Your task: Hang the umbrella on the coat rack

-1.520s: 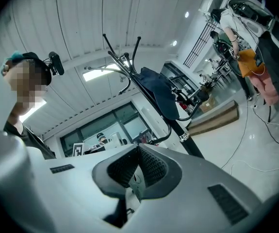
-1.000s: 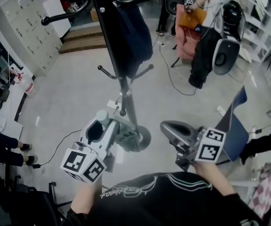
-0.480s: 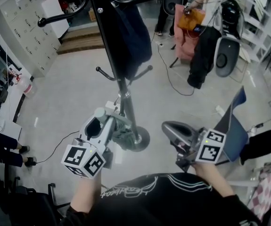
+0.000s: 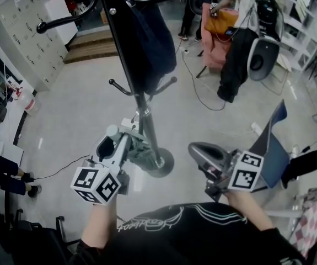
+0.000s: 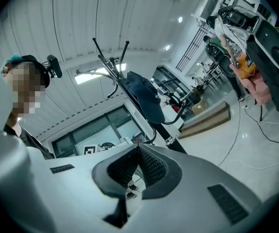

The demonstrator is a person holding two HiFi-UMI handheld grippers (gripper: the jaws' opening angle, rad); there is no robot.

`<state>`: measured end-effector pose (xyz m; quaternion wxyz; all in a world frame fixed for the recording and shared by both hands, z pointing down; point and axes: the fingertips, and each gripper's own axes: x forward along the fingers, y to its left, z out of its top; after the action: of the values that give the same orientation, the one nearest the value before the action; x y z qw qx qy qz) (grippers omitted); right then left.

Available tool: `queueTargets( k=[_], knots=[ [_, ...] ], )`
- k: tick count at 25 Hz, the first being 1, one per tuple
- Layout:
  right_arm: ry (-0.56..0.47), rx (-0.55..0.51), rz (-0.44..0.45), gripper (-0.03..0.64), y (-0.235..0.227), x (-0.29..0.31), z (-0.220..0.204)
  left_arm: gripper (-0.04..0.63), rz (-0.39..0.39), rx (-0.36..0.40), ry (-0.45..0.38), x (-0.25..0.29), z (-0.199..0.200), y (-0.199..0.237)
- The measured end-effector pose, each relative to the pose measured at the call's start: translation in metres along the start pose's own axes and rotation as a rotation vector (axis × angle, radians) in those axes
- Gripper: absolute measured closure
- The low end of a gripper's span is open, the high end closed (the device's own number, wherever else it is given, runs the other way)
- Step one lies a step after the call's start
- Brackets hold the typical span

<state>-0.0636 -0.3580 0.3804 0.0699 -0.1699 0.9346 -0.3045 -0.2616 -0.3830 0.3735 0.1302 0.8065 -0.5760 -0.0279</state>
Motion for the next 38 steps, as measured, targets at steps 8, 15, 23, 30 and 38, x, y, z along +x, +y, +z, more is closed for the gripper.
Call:
queueTargets(
  k=[8, 15, 23, 30, 38],
  knots=[
    [-0.003, 0.000, -0.010, 0.604, -0.003, 0.001, 0.002, 0.436, 0.023, -0.012, 0.028, 0.010, -0.013, 0.016],
    [-0.006, 0.002, -0.029, 0.604, -0.004, -0.004, 0.000, 0.433, 0.058, -0.048, 0.090, 0.020, -0.042, 0.038],
    [-0.003, 0.010, -0.048, 0.604, -0.004, -0.010, -0.004, 0.428, 0.084, -0.110, 0.203, 0.026, -0.097, 0.060],
    [0.003, 0.020, -0.054, 0.604, -0.005, -0.012, -0.007, 0.416, 0.085, -0.126, 0.293, 0.024, -0.140, 0.063],
    [0.001, 0.025, -0.052, 0.604, -0.007, -0.013, -0.008, 0.411, -0.020, -0.123, 0.333, 0.038, -0.161, 0.045]
  ],
)
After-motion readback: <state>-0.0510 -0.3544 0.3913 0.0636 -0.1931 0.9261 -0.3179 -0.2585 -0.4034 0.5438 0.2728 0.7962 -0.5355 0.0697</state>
